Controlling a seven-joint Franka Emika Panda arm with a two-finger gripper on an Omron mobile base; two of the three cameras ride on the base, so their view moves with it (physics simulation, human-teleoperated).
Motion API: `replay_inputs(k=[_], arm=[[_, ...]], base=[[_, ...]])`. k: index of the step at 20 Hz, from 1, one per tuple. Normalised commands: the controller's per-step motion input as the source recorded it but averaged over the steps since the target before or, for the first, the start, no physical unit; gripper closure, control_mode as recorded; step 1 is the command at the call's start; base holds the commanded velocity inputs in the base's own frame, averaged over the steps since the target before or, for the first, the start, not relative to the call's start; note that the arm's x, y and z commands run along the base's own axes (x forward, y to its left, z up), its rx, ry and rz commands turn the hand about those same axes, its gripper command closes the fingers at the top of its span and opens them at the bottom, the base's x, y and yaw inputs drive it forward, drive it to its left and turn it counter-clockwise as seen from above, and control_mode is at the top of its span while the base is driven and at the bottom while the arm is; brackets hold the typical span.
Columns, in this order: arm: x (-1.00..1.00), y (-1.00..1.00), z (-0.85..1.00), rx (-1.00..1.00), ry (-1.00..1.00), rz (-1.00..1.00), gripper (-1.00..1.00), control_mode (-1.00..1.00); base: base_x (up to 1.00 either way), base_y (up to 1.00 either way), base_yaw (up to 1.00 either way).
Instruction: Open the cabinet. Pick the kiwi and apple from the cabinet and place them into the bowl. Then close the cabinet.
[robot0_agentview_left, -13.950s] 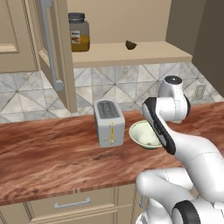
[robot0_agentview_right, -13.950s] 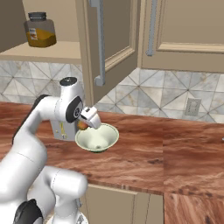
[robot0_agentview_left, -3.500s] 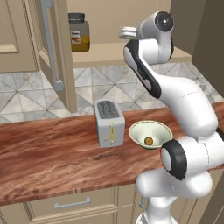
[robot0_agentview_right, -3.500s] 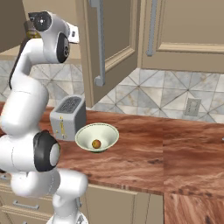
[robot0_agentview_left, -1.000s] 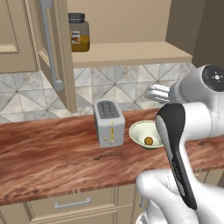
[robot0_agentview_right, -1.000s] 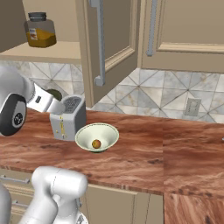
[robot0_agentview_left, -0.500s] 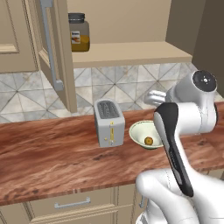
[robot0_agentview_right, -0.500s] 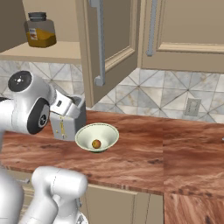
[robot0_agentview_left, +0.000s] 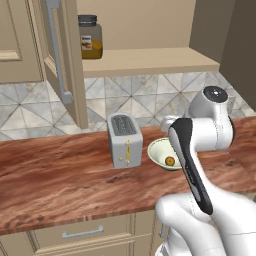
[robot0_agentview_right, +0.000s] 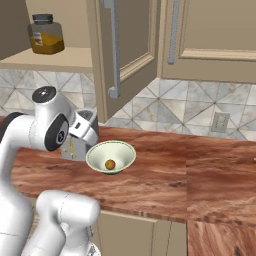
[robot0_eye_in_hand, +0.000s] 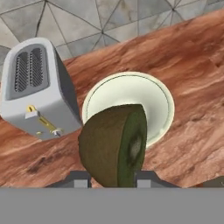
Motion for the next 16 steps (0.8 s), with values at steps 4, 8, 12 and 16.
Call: replay_inputs(k=[4,8,12,16], arm=[[0.26,-0.02,-0.42,0.00,0.10,0.00,1.00,-1.00],[0.36,-0.12,-0.41,0.00,0.11,0.00,1.00,-1.00],[0.43,-0.20,-0.47,0.00,0.11,0.00,1.00,-1.00],[0.52,-0.22,-0.46,0.00,0.06,0.01,1.00,-1.00]], base=[[0.00,0.00,0.00],[0.00,0.00,0.00],[0.00,0.00,0.00],[0.00,0.00,0.00]])
